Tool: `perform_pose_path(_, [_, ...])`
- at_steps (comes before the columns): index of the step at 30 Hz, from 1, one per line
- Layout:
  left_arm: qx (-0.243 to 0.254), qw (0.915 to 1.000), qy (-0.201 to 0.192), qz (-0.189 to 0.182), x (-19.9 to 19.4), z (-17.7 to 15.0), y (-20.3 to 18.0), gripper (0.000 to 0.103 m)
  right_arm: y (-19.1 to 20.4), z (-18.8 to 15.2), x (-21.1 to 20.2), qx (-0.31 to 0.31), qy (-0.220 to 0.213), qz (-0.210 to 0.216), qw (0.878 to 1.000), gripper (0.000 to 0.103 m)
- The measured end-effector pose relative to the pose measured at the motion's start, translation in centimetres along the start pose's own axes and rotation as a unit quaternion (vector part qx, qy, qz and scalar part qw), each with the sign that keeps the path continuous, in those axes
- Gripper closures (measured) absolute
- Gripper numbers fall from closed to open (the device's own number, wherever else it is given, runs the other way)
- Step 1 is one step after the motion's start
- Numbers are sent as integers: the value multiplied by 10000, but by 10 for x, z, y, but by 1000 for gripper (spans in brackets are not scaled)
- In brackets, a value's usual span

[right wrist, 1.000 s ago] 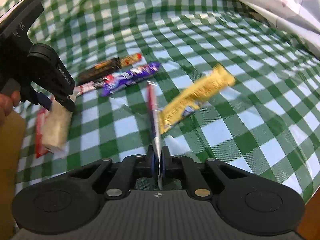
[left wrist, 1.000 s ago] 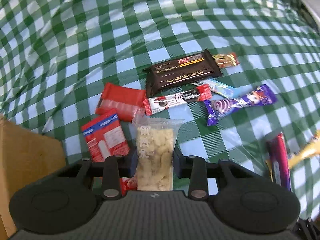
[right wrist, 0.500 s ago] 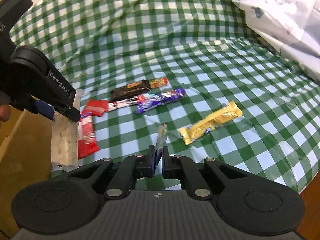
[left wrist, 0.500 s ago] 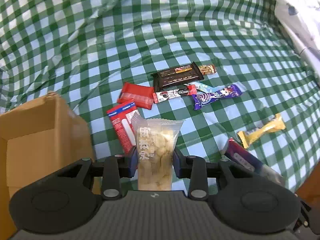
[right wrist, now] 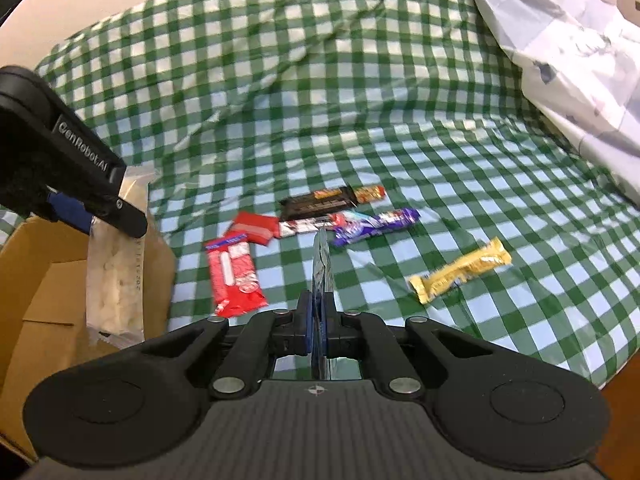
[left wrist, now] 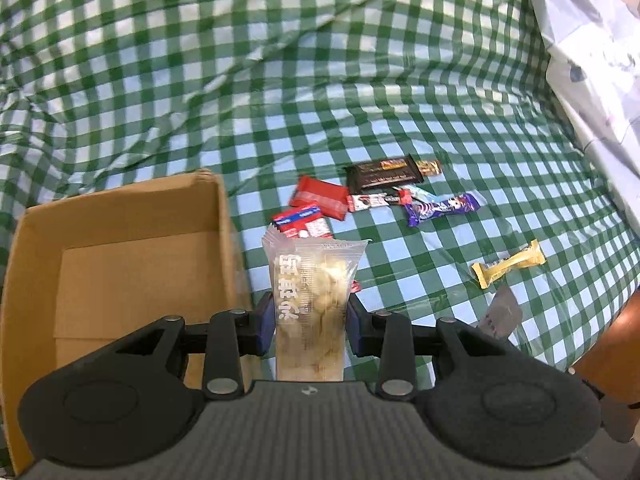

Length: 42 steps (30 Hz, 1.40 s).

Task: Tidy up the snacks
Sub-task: 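Carry the nut bag in the left tool and silver stick in the right tool over the box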

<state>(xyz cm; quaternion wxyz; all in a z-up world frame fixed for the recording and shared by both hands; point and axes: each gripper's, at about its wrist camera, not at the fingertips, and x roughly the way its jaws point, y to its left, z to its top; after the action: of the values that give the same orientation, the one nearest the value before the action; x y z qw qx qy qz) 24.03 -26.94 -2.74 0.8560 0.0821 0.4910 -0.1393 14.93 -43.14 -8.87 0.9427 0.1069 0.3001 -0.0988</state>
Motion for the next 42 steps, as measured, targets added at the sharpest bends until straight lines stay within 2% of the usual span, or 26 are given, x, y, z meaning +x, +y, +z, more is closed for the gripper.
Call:
perform_pose_path(12, [-400, 9981, -452, 135, -71, -36, 78, 63, 81, 32, -59, -585, -591, 544, 9951, 99])
perform_pose_path(20, [-849, 9939, -606, 347, -102, -72, 146, 63, 143, 35, -83, -996, -693, 932, 9882, 99])
perform_pose_path(30, [-1272, 9892, -533, 489, -111, -97, 202, 63, 201, 26, -97, -1382, -583, 1217, 9812, 99])
perform_pose_path(42, [-1371, 9884, -357, 541, -94, -96, 215, 63, 223, 23, -87, -1558, -389, 1328, 9781, 99])
